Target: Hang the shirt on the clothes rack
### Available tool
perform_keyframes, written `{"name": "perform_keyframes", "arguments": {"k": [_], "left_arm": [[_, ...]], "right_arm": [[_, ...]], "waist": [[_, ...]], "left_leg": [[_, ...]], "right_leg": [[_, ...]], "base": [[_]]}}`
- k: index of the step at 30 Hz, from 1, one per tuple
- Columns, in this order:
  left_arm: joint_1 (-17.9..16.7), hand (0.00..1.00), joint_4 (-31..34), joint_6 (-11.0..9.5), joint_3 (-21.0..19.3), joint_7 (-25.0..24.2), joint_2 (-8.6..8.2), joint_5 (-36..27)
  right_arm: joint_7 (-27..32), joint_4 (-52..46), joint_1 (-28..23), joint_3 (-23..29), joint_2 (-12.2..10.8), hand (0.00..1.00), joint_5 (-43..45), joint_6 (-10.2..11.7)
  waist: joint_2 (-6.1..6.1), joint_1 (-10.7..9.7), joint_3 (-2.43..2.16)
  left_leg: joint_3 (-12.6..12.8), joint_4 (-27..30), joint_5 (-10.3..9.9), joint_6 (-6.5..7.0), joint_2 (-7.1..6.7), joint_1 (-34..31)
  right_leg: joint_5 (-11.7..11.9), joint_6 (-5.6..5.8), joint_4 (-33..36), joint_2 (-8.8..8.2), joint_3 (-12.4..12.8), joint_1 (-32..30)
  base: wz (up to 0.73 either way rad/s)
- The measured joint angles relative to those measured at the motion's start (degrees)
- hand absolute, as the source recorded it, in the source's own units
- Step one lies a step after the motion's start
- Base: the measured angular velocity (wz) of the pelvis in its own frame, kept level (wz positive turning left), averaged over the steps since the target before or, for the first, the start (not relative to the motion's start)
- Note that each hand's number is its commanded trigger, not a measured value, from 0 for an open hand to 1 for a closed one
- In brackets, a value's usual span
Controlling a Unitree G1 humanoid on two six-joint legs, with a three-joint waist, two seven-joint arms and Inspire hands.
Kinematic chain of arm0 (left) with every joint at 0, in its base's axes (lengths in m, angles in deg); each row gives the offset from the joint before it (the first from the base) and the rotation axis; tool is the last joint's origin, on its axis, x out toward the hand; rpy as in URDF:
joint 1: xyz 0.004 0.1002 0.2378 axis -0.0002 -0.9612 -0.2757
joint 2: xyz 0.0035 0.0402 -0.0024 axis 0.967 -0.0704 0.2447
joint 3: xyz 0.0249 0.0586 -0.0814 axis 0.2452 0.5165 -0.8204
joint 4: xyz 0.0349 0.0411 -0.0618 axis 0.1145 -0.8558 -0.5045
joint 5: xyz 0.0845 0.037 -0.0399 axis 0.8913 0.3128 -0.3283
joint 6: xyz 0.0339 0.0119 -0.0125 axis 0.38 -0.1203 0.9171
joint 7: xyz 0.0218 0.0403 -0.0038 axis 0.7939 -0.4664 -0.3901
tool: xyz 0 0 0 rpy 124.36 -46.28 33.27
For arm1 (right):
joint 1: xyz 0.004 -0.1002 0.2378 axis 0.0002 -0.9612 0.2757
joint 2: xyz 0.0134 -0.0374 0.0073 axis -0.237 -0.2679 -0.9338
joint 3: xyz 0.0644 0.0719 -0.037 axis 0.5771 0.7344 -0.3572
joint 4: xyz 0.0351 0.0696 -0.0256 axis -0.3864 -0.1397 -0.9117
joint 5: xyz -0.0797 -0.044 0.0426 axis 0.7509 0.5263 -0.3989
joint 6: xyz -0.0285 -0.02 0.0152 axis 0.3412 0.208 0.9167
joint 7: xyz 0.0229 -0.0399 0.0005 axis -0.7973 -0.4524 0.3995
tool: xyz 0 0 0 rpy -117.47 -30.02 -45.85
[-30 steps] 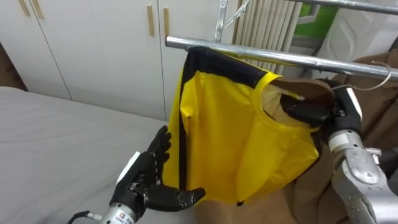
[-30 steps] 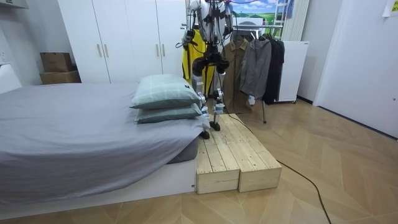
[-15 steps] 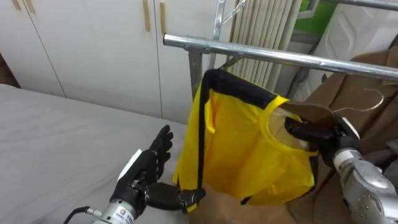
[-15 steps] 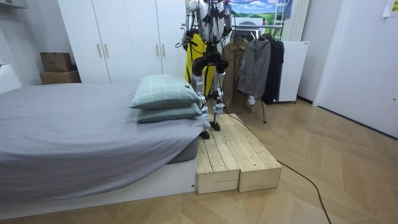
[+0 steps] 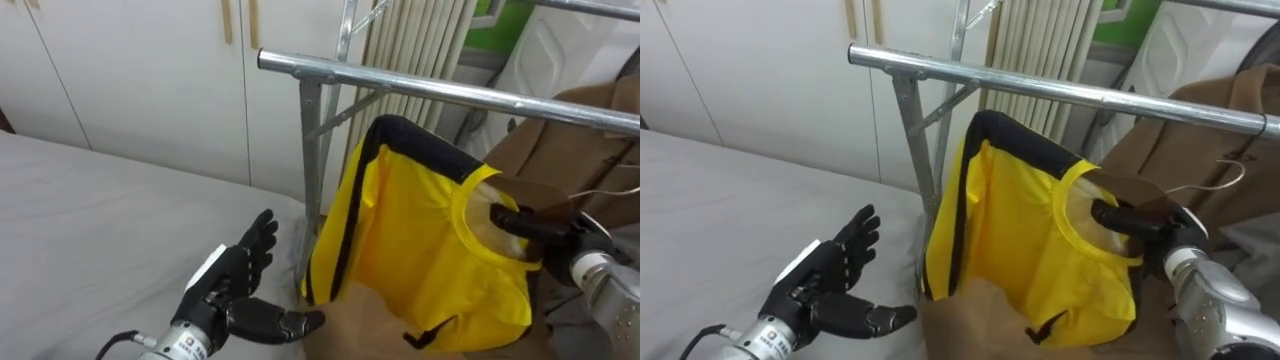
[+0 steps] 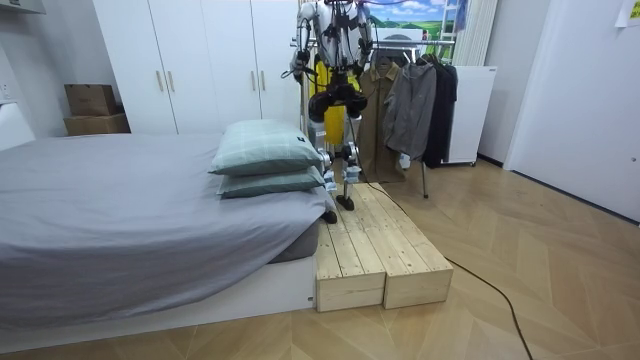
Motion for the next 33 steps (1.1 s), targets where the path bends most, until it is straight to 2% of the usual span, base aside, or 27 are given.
{"name": "perform_keyframes", "arguments": {"k": [2,5,10,14,18,23,28,30,33], "left_arm": [[0.0,0.0,0.1,0.0,0.2,-0.2,-0.09,0.1],[0.0,0.0,0.1,0.0,0.5,-0.8,-0.51,3.5],[-0.4,0.0,0.1,-0.2,2.2,-0.8,-0.2,3.3],[-1.7,0.0,-0.3,-0.5,2.6,-0.8,-0.09,3.5],[-3.6,0.0,-0.5,-0.9,2.6,-1.2,-0.1,3.6],[-3.6,0.0,-1.0,-2.1,2.6,-1.2,-0.13,3.6],[-3.8,0.0,-1.0,-3.6,2.7,-0.7,0.0,3.6],[-3.8,0.0,-1.0,-4.0,2.8,-0.7,-0.05,3.7],[-3.9,0.0,-1.0,-4.4,3.7,-0.6,0.06,3.7]], "right_arm": [[-0.3,0.0,0.6,0.0,0.3,1.0,0.8,-0.5],[-0.3,0.0,2.9,0.0,0.4,1.0,6.0,-0.6],[2.0,1.1,5.1,-1.1,0.5,1.0,14.5,-1.1],[4.6,1.1,5.8,-1.1,0.5,1.0,25.2,-2.3],[7.9,0.1,6.2,-2.6,0.5,1.0,35.6,-2.3],[9.2,-3.1,6.2,-5.3,0.5,1.0,46.4,-2.3],[11.8,-8.5,6.2,-6.9,0.5,1.0,50.3,-1.7],[14.1,-12.1,6.3,-6.7,0.5,1.0,51.4,-0.7],[14.4,-12.3,6.2,-6.8,0.3,1.0,52.8,-0.3]], "waist": [[-0.13,-0.2,-0.04],[-0.4,-0.2,-0.03],[-1.36,0.0,-0.05],[-1.57,-0.1,-0.06],[-1.62,0.6,-0.03],[-1.68,0.8,0.01],[-1.94,0.8,0.12],[-2.28,0.8,0.13],[-2.35,1.2,0.16]], "left_leg": [[0.0,0.0,0.0,0.0,-0.04,0.0],[0.3,0.1,0.0,0.0,-0.1,-0.3],[0.9,0.1,0.0,0.0,-0.11,0.1],[1.0,0.1,0.0,0.0,-0.2,0.1],[2.4,0.1,0.0,0.0,-0.25,0.0],[3.5,0.1,0.0,0.0,-0.35,-0.1],[4.0,0.4,0.0,0.0,-0.39,-0.1],[4.0,0.5,0.0,0.0,-0.36,-0.1],[3.9,0.7,0.0,0.0,-0.33,-0.3]], "right_leg": [[0.0,0.0,0.1,0.0,0.1,-0.1],[0.0,0.0,0.9,-0.02,0.4,-0.9],[0.0,-0.02,1.2,0.09,0.9,-0.8],[0.0,0.01,1.4,0.02,1.1,-1.0],[-0.2,-0.08,3.4,0.17,2.1,-2.5],[-0.3,-0.2,4.2,0.29,2.9,-3.3],[-0.3,-0.24,4.4,0.38,3.5,-3.6],[-0.3,-0.26,4.1,0.38,3.5,-3.5],[-0.2,-0.27,4.0,0.29,3.3,-3.5]], "base": [[0.0],[-0.07],[-0.05],[-0.03],[-0.17],[-0.11],[-0.06],[0.0],[0.01]]}}
